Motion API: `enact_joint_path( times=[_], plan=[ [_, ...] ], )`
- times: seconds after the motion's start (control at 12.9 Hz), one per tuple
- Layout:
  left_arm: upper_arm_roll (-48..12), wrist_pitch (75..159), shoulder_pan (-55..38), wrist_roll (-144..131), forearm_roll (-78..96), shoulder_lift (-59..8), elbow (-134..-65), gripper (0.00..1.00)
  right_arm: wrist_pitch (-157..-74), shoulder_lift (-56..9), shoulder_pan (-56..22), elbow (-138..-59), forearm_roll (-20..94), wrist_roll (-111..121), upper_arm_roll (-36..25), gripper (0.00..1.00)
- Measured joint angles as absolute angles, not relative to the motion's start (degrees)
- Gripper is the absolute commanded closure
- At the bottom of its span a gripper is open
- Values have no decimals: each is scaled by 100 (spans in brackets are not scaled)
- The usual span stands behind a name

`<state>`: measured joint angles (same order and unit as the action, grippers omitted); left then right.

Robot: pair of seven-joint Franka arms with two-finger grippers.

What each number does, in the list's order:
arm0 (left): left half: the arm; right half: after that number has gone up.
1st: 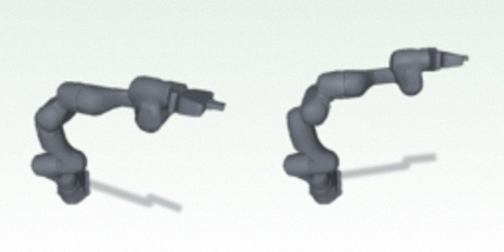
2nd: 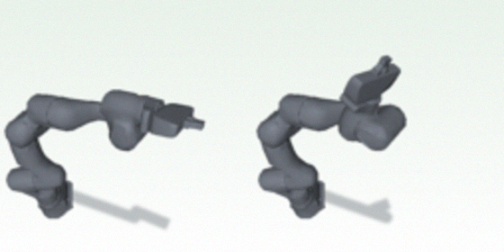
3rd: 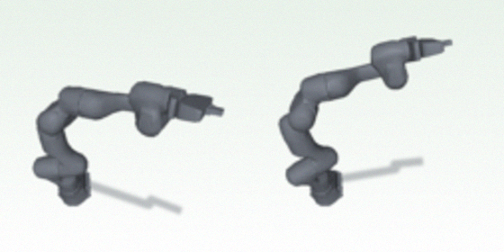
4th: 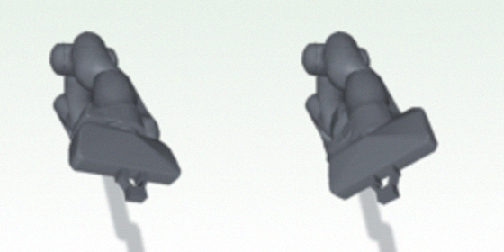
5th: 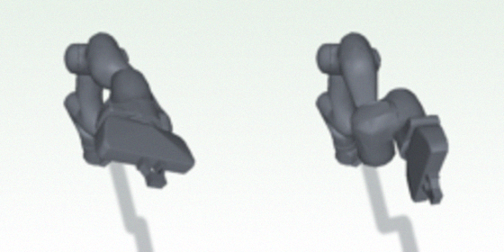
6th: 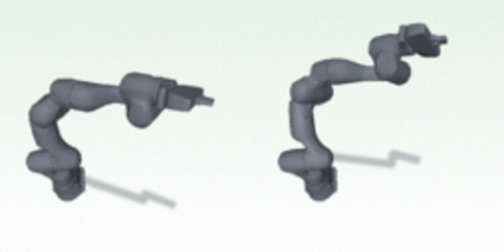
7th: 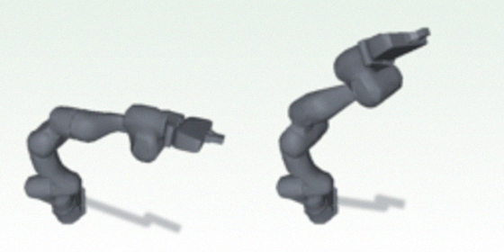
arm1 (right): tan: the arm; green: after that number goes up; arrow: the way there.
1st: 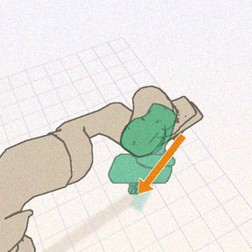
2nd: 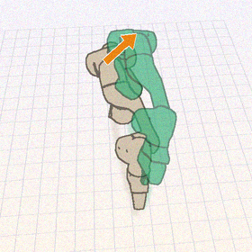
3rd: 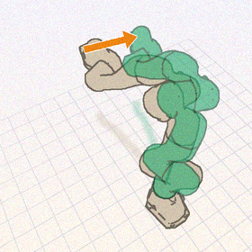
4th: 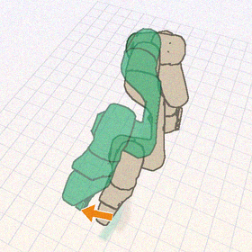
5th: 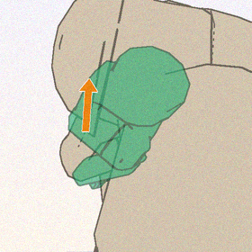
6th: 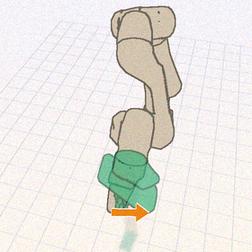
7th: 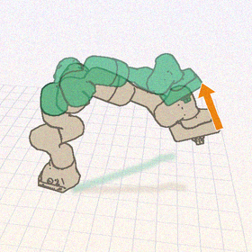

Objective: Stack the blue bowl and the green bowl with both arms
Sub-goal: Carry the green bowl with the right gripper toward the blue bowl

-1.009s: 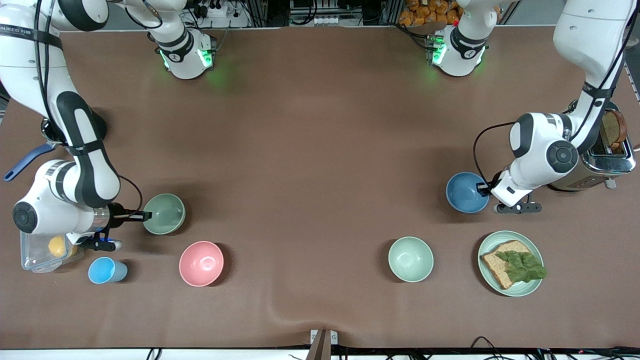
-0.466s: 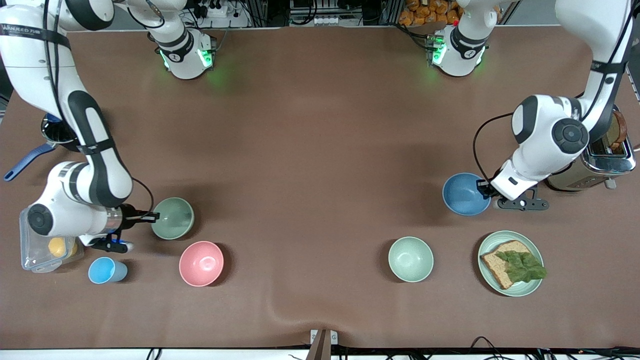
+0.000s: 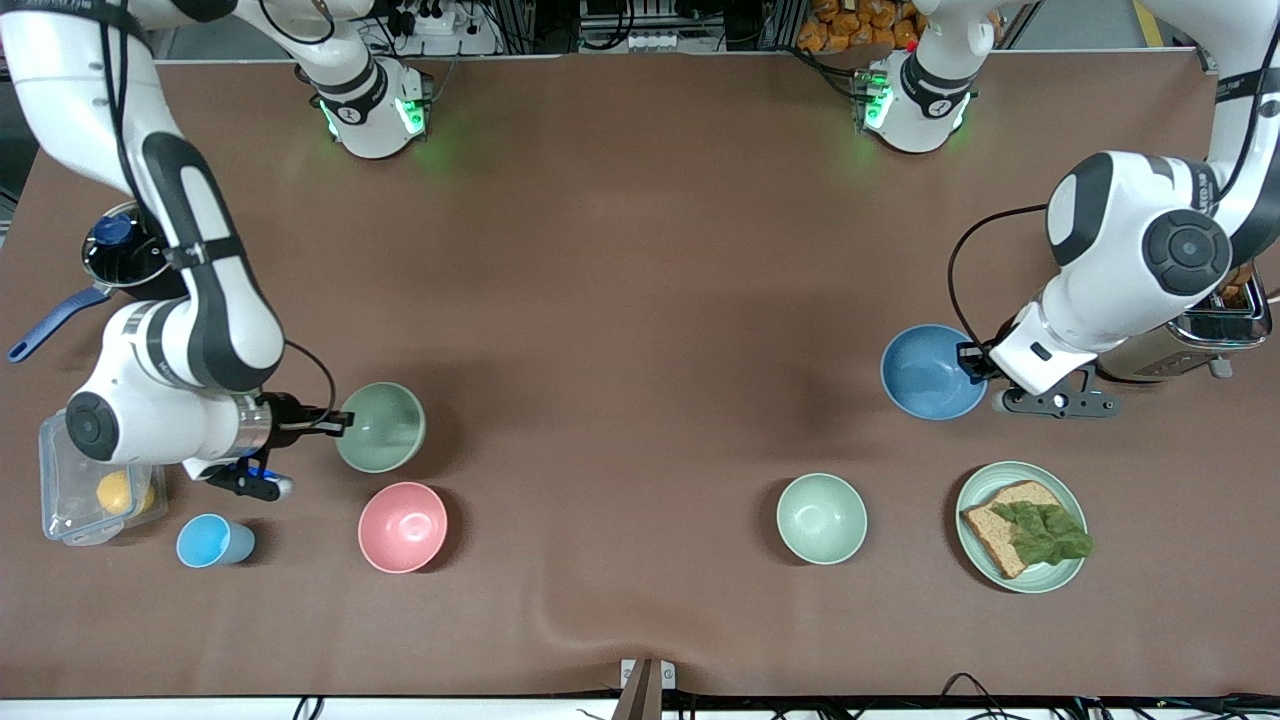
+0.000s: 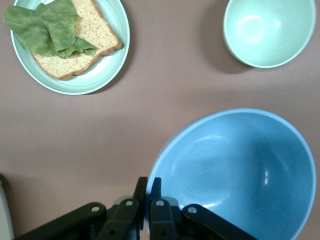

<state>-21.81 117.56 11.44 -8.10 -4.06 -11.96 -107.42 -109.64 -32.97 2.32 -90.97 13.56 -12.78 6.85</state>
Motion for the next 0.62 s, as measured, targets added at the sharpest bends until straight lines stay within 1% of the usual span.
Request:
enact_joint_path(
  times=[0.16,0.31,0.62],
  plan=[
    [-2389,11558,1141,-1157,-401,-1196,-10589,100,-11013,-3194,-122,-9073,1704,-1748,698,100],
    [-2582,11482,1134,-1526,-401,-1196,-10555,100,-11294,-3179,-540,-9004,1858,-2440,709,100],
    [-2742,11466,1132,-1810,-394,-1197,-10542,100,-12367,-3251,-1584,-8984,1903,-4054,720,100]
  ],
)
